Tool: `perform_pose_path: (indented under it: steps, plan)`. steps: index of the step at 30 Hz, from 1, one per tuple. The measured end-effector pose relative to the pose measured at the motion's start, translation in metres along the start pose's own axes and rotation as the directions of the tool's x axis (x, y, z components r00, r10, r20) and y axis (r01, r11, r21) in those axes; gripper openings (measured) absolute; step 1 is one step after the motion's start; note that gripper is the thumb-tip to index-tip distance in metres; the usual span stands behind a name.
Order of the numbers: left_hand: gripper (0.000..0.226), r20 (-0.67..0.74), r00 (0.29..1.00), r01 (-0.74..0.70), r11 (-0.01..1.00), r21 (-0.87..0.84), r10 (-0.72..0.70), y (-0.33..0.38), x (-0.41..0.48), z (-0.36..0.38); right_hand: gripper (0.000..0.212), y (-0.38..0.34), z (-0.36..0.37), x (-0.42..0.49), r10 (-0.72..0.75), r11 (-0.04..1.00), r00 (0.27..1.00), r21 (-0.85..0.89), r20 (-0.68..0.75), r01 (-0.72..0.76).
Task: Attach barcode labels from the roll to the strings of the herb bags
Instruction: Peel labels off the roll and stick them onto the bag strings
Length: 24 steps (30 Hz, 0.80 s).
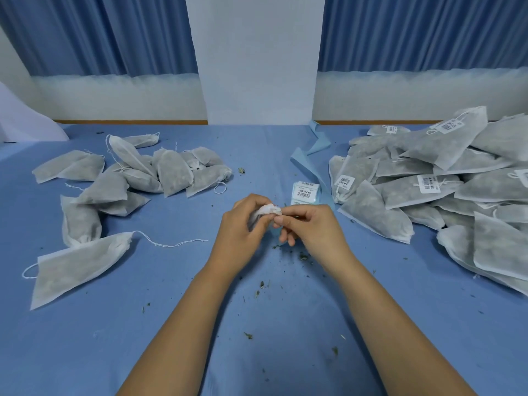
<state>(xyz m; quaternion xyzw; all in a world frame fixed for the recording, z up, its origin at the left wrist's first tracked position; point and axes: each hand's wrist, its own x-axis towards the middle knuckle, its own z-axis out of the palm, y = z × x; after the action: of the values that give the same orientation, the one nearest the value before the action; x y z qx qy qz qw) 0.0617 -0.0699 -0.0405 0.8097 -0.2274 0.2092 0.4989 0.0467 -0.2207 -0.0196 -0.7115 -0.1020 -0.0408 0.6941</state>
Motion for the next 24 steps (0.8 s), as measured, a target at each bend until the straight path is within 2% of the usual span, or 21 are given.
perform_pose_path:
  steps: [4,7,10,13,16,18,21,24]
  plan:
    - [0.018,-0.031,0.997,-0.074,0.995,0.066,0.076,0.0,-0.001,-0.001,0.026,0.001,-0.001,0.001,-0.057,0.995,0.992,-0.085,-0.11,0.048]
    - [0.016,-0.109,0.987,-0.103,0.988,0.116,0.116,0.001,-0.001,-0.001,0.016,0.002,-0.002,0.003,-0.076,0.996,0.982,-0.068,-0.171,0.065]
    - [0.005,-0.136,0.983,-0.108,0.987,0.117,0.124,0.002,-0.002,-0.001,0.004,0.002,0.001,0.001,-0.125,0.991,0.98,-0.075,-0.157,0.115]
    - [0.006,-0.116,0.988,-0.104,0.994,0.028,0.107,0.002,-0.002,-0.001,0.001,0.002,0.001,-0.001,-0.173,0.981,0.975,-0.115,-0.137,0.158]
    - [0.019,-0.1,0.995,-0.006,0.986,-0.169,-0.011,0.005,-0.003,0.002,0.004,0.0,-0.003,0.0,-0.181,0.979,0.979,-0.114,-0.093,0.17]
    - [0.028,-0.104,0.992,0.046,0.969,-0.243,-0.073,0.005,-0.003,0.001,0.006,-0.001,-0.005,-0.001,-0.203,0.963,0.976,-0.197,-0.075,0.185]
    - [0.033,-0.104,0.992,0.047,0.977,-0.206,-0.07,0.005,-0.003,-0.006,0.007,-0.001,-0.007,0.0,-0.358,0.836,0.93,-0.47,-0.079,0.282]
    - [0.01,-0.03,0.999,0.04,0.991,-0.131,-0.044,0.008,-0.002,-0.009,0.009,-0.003,-0.016,0.002,-0.46,0.765,0.877,-0.563,-0.14,0.312]
